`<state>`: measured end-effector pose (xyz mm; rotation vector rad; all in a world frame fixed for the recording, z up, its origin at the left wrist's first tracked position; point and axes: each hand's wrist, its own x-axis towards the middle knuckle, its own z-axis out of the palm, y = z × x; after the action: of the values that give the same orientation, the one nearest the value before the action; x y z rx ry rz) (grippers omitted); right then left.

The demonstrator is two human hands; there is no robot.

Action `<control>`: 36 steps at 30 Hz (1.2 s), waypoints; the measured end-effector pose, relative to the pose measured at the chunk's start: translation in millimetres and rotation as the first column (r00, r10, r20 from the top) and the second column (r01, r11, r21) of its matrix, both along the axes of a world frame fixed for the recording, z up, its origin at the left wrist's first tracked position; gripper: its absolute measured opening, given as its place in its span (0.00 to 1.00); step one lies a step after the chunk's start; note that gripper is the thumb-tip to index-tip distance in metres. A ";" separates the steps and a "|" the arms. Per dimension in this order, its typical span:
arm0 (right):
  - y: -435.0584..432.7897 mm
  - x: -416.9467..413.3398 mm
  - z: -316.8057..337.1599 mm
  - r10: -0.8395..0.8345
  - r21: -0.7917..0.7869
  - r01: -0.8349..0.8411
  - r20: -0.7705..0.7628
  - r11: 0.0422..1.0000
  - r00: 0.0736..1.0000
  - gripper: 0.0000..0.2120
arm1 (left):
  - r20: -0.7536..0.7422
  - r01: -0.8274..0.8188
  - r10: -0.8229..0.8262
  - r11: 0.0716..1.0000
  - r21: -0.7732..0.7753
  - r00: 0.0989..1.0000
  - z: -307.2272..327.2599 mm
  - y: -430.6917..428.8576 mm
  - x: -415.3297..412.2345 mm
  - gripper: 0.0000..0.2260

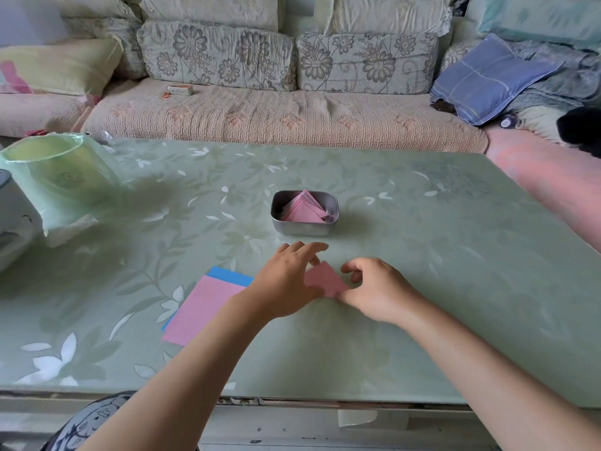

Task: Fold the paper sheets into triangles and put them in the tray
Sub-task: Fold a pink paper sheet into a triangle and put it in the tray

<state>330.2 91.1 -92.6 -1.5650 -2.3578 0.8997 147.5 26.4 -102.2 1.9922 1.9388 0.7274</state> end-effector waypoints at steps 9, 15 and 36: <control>0.3 -3.1 0.9 -0.038 -0.016 0.035 -0.232 0.999 0.972 0.06 | 0.288 -0.108 0.072 0.988 0.113 0.955 10.4 1.4 4.3 0.19; 6.9 1.8 16.0 -0.081 -0.236 -0.010 -0.372 0.972 0.925 0.10 | -0.193 0.099 -0.041 0.948 0.302 0.980 21.1 -7.2 -4.3 0.30; 14.7 1.4 7.6 0.147 0.110 -0.107 -0.491 0.988 0.859 0.07 | 0.004 -0.068 0.069 0.983 0.168 0.998 28.0 -10.9 -6.7 0.05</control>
<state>331.6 105.8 -85.0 -0.9955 -2.1009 1.0696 140.8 15.5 -74.3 2.0291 2.0165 0.9357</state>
